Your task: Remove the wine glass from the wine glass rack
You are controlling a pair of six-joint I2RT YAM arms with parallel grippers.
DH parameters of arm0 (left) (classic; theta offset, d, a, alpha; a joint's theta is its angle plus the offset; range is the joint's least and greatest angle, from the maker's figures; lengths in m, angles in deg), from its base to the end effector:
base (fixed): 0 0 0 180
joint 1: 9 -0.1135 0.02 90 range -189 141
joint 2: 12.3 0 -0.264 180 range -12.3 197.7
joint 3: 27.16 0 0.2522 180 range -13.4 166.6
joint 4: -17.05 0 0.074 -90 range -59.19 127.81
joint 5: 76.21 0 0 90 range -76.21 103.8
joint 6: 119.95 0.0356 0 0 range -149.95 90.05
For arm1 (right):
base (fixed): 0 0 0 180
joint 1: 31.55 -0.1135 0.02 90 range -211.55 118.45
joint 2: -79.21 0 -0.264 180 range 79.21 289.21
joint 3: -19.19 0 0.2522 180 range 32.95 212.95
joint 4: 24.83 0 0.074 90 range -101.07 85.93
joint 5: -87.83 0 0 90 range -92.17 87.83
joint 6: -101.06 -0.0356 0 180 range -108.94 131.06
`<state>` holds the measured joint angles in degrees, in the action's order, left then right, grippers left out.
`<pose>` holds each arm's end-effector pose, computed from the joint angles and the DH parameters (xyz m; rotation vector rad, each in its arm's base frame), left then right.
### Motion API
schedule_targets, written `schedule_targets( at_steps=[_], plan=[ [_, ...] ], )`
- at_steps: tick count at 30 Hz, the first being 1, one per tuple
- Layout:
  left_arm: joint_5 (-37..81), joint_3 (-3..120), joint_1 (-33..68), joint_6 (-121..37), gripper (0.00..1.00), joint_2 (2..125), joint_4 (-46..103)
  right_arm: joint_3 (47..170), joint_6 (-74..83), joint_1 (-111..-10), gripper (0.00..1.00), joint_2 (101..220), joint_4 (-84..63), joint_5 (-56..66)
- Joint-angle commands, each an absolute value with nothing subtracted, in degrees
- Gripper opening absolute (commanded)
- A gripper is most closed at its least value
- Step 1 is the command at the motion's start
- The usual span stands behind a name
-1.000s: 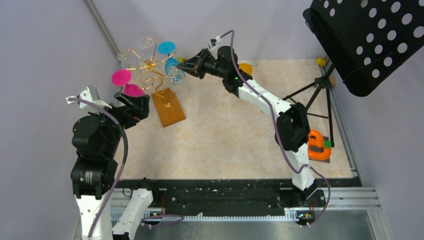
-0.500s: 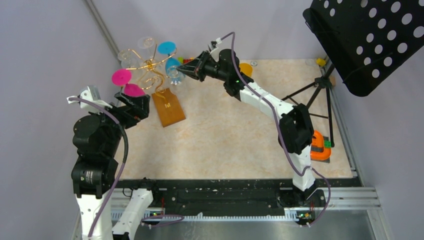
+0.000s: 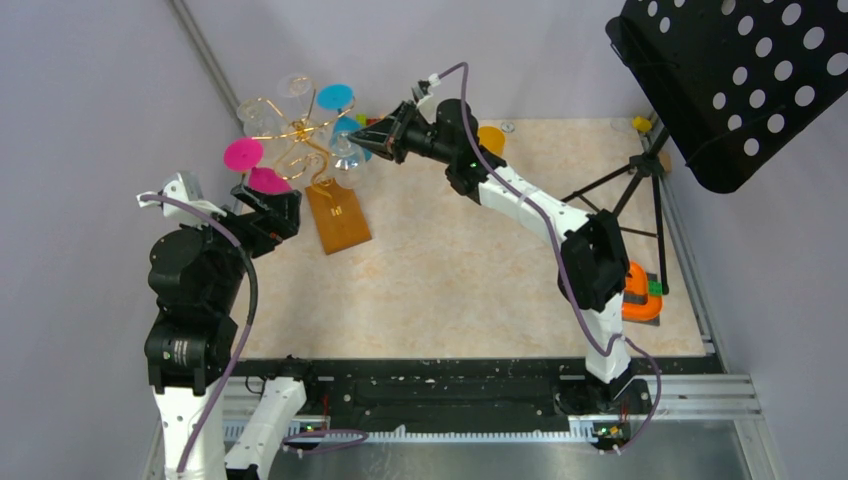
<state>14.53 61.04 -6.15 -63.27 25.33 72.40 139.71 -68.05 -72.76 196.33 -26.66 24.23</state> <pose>0.0802 -0.0045 0.4604 -0.4311 1.6209 -0.4892 0.3639 0.3397 0.3731 0.1479 1.8640 1.9326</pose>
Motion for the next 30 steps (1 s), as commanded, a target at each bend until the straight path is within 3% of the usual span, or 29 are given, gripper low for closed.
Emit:
schedule_targets(
  at_steps=[1,16,30],
  plan=[
    [14.32,61.04,-6.01,-63.53,0.99,25.1,70.49,144.17,-68.62,-75.05,0.0,194.84,-33.28,26.57],
    [14.33,60.66,-6.01,-63.0,0.99,24.78,71.41,152.35,-58.26,-76.37,0.0,199.47,-25.16,16.74],
    [14.37,60.58,-6.01,-63.09,0.99,24.82,71.59,158.14,-57.89,-76.77,0.0,203.46,-22.64,9.22]
  ],
)
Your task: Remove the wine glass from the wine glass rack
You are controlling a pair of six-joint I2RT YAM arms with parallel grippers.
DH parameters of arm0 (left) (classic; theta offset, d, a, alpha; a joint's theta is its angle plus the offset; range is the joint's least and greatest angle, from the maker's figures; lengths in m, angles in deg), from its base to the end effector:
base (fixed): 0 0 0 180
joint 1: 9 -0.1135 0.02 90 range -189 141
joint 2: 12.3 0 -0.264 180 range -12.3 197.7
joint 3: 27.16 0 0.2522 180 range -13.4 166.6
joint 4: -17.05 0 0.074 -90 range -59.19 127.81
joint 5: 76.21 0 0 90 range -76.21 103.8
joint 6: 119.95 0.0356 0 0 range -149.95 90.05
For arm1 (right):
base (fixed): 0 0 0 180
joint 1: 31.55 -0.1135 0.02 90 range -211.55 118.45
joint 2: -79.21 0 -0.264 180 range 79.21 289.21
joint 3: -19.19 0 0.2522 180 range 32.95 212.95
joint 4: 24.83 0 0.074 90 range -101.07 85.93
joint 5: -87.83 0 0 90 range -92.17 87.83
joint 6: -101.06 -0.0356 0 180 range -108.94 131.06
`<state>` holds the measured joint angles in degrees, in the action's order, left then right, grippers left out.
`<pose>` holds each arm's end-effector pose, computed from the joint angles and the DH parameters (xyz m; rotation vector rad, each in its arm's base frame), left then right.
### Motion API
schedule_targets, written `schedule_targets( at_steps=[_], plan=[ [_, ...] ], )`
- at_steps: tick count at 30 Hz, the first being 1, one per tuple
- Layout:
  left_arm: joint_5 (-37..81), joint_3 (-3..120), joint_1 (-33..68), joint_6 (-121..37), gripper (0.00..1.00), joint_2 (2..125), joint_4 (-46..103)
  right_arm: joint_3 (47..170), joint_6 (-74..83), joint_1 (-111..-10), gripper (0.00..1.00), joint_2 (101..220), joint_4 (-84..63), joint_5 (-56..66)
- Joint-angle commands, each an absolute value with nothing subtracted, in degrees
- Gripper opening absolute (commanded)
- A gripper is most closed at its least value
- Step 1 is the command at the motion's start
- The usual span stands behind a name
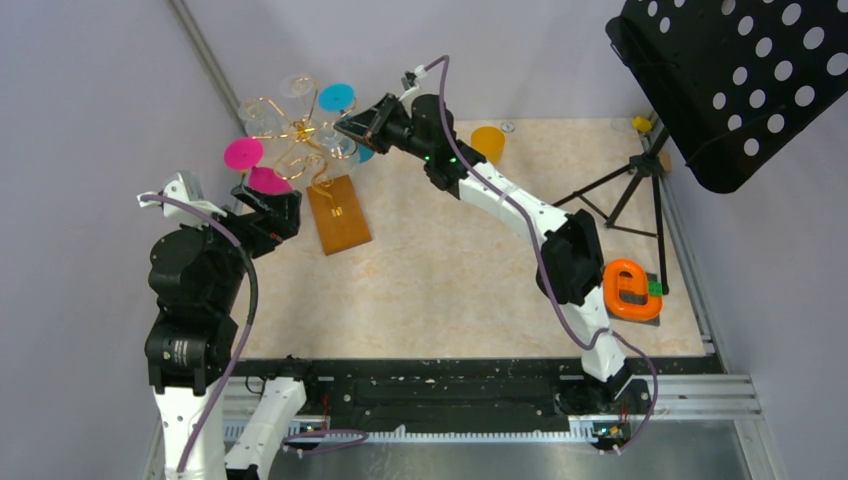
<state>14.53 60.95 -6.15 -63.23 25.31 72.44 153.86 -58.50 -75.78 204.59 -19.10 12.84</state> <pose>0.0804 -0.0045 0.4599 -0.4311 1.6229 -0.4884 0.3733 0.3762 0.3762 0.1472 1.7962 1.7194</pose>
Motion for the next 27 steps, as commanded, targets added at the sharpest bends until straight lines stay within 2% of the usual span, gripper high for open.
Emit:
schedule_targets(
  at_steps=[1,15,27],
  plan=[
    [14.33,60.56,-6.01,-63.06,0.99,24.91,71.59,158.61,-57.85,-76.73,0.0,203.46,-22.29,8.51],
    [15.08,60.51,-6.01,-63.11,0.99,24.93,71.74,156.94,-58.74,-76.25,0.0,200.1,-20.09,3.74],
    [16.69,60.09,-6.01,-63.64,0.99,24.59,71.25,144.26,-62.95,-74.68,0.0,190.63,-24.52,4.88]
  ],
)
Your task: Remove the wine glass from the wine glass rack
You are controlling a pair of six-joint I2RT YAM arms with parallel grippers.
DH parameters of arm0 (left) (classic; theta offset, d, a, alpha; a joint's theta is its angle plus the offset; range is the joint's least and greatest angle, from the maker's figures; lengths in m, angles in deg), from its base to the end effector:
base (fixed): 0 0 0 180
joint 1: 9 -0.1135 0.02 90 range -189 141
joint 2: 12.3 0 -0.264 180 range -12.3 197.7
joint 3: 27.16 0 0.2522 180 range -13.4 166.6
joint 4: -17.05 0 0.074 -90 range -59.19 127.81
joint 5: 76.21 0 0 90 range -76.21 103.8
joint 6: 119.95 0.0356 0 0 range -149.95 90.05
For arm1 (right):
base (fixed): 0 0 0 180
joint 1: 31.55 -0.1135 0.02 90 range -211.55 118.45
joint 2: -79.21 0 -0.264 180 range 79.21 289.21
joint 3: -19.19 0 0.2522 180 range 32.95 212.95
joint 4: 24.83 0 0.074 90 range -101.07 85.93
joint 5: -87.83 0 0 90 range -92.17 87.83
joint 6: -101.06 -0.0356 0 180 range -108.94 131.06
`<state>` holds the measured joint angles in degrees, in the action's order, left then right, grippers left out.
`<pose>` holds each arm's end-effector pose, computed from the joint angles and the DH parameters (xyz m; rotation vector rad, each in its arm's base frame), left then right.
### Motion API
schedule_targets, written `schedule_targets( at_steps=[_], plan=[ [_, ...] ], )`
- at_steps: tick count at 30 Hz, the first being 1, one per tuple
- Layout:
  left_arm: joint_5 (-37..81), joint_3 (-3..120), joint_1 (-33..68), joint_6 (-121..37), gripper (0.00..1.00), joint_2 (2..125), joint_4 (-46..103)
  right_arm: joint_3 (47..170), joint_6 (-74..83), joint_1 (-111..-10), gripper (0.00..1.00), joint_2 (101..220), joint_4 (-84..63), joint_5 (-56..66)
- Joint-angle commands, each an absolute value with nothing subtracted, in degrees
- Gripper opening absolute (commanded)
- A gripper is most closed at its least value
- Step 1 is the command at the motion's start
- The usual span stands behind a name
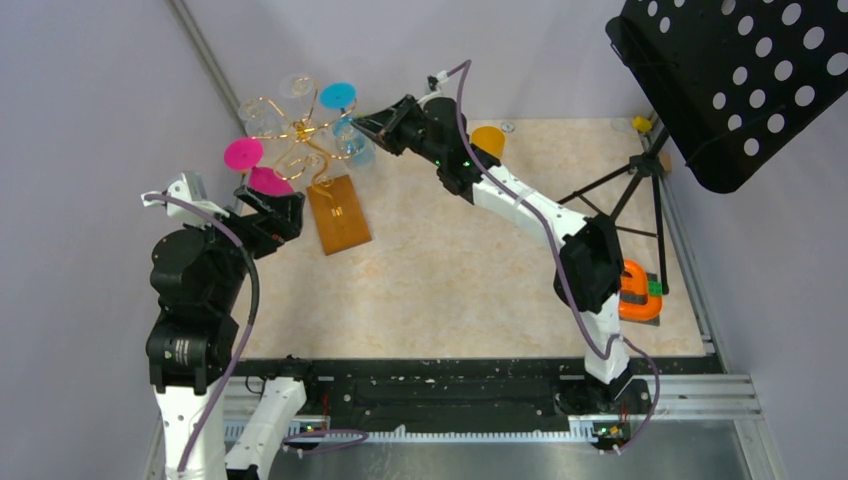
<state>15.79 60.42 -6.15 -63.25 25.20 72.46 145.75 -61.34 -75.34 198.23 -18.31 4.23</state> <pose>0.0813 -0.0053 0.4575 -0.4175 1.6363 -0.5053 0.3636 0.3540 0.3794 0.3490 1.7875 1.6251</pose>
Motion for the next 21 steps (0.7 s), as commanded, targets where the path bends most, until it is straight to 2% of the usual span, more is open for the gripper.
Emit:
schedule_targets(
  at_steps=[1,12,17,21],
  plan=[
    [16.87,60.03,-6.01,-63.76,0.99,24.61,71.18,143.16,-63.36,-74.48,0.0,190.03,-24.96,4.91],
    [24.81,58.27,-6.01,-66.77,0.99,25.14,67.35,129.41,-65.36,-71.96,0.0,181.14,-30.51,4.46],
    [36.69,56.08,-6.01,-69.51,0.99,27.19,62.24,120.24,-66.29,-70.34,0.0,173.69,-33.72,4.0],
    [47.58,51.4,-6.01,-79.61,0.99,27.99,51.33,112.29,-68.63,-68.57,0.0,166.6,-36.95,4.15]
  ],
)
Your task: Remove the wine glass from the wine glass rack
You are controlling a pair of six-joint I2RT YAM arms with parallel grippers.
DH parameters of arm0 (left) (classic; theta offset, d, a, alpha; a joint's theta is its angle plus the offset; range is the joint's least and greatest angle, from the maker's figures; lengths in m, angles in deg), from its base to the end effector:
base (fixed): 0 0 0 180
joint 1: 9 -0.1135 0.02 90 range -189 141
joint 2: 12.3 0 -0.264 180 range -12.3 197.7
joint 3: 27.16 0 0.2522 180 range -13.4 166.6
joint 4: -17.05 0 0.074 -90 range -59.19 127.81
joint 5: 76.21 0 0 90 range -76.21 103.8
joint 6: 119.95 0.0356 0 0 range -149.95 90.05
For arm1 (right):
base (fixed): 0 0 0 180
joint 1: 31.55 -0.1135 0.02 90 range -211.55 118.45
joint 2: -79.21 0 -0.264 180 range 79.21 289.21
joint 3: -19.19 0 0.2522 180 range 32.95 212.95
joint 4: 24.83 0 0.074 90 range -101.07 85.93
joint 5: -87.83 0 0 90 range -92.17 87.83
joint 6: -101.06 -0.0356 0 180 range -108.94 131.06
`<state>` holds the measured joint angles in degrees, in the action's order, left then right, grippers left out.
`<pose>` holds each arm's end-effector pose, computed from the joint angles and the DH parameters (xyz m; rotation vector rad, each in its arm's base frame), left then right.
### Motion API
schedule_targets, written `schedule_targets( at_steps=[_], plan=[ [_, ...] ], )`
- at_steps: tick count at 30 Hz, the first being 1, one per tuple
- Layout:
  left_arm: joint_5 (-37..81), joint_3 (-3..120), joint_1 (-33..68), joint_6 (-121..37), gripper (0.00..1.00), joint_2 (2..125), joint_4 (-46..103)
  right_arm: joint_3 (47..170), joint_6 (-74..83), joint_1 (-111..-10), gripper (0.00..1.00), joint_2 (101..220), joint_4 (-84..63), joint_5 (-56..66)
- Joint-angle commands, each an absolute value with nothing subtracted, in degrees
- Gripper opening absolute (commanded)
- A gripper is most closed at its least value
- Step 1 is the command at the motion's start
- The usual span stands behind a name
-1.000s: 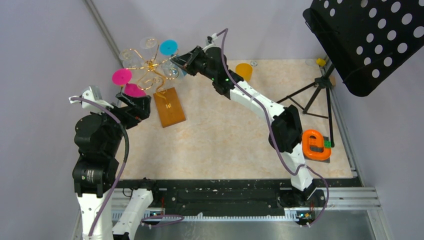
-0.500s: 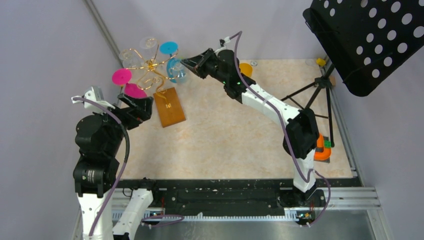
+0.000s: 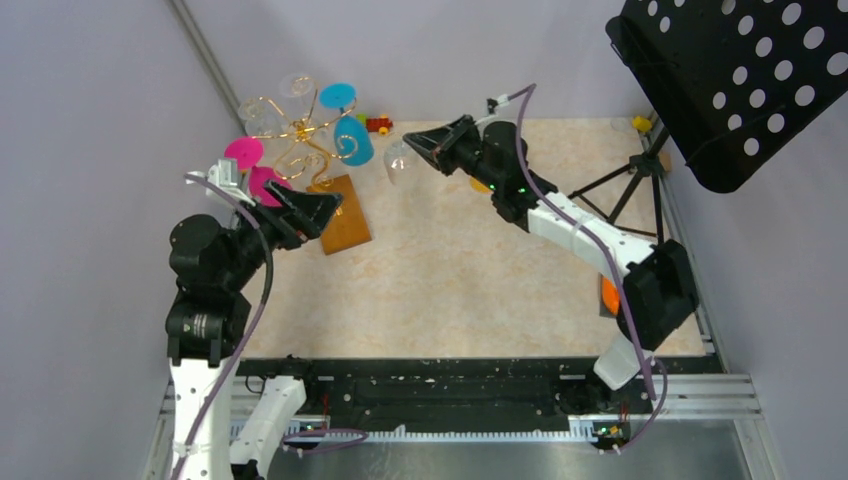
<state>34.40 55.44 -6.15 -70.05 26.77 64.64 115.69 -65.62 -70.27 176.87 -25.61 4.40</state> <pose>0.1042 -0.0177 0.4460 -0.2678 1.6884 -0.8600 0.3226 0.2638 0.3693 0.4998 1.7761 1.6033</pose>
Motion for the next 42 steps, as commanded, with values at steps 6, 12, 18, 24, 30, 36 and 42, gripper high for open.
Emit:
schedule_targets(
  at_steps=[6,12,18,24,30,36,42],
  plan=[
    [54.88,41.01,-5.74,-102.8,0.99,29.48,21.66,103.01,-73.8,-65.83,0.0,155.7,-41.88,6.34],
    [50.14,39.69,1.87,-105.54,0.99,34.61,15.23,98.27,-77.53,-65.21,0.0,147.54,-45.91,6.79],
    [47.83,40.23,7.44,-109.6,0.99,42.33,5.02,96.47,-82.34,-65.04,0.0,144.76,-52.52,10.45],
    [47.48,40.06,9.99,-119.75,0.98,48.06,-8.87,95.13,-86.87,-65.04,0.0,142.74,-53.03,13.93],
    [49.38,42.05,14.95,-128.04,0.93,52.32,-18.34,94.28,-89.05,-65.04,0.0,142.26,-54.09,15.84],
    [48.99,40.49,16.04,-130.8,0.67,51.61,-22.42,91.17,-91.51,-65.02,0.0,141.84,-57.14,15.53],
    [48.59,39.1,16.05,-130.69,0.5,50.63,-23.37,88.96,-92.65,-65.04,0.0,141.71,-60.0,15.14]
  ],
)
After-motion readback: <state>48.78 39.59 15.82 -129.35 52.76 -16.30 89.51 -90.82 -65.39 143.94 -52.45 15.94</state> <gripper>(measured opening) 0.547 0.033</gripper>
